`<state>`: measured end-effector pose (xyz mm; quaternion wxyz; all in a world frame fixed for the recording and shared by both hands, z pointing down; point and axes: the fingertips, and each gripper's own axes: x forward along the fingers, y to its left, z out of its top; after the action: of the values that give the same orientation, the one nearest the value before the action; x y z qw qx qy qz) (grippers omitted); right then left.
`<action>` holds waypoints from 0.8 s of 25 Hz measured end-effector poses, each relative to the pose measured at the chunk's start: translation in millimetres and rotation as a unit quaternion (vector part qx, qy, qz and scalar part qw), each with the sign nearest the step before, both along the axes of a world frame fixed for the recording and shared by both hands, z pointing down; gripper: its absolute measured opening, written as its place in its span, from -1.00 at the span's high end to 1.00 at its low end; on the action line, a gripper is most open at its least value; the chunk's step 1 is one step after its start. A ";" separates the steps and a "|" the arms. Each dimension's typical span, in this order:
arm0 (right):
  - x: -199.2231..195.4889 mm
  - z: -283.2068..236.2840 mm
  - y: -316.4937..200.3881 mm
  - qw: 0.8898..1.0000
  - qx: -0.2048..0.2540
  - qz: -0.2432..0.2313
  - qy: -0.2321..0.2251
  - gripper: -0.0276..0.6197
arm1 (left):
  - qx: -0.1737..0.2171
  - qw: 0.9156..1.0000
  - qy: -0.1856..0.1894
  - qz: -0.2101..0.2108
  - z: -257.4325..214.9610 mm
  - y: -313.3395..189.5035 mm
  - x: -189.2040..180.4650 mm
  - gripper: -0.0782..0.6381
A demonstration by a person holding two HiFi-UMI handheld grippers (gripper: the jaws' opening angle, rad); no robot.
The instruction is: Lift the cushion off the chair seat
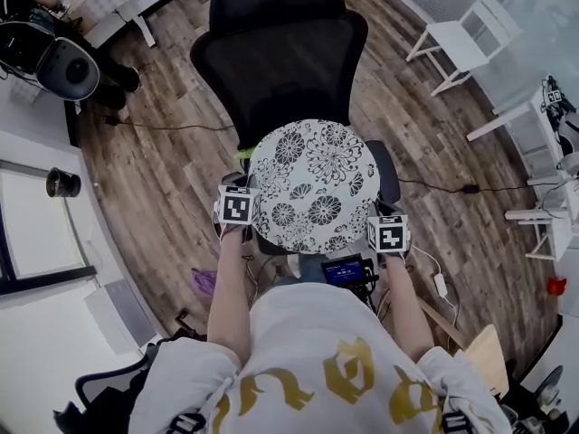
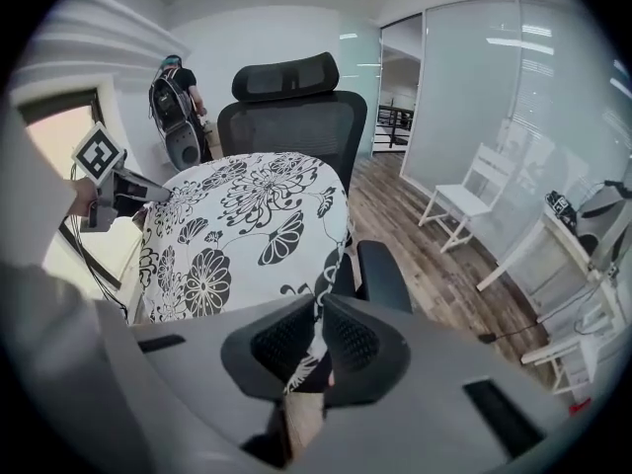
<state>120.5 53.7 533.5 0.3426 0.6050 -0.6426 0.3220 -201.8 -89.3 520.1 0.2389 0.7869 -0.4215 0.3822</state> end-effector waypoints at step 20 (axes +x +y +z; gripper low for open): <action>-14.6 -36.8 -3.6 0.996 0.065 -0.005 -0.059 0.83 | 0.040 0.998 0.014 -0.036 -45.6 10.8 -12.8 0.73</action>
<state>105.9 50.1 496.7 0.2661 0.6027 -0.6840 0.3131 -214.5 -78.5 474.5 0.2271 0.7852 -0.4613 0.3452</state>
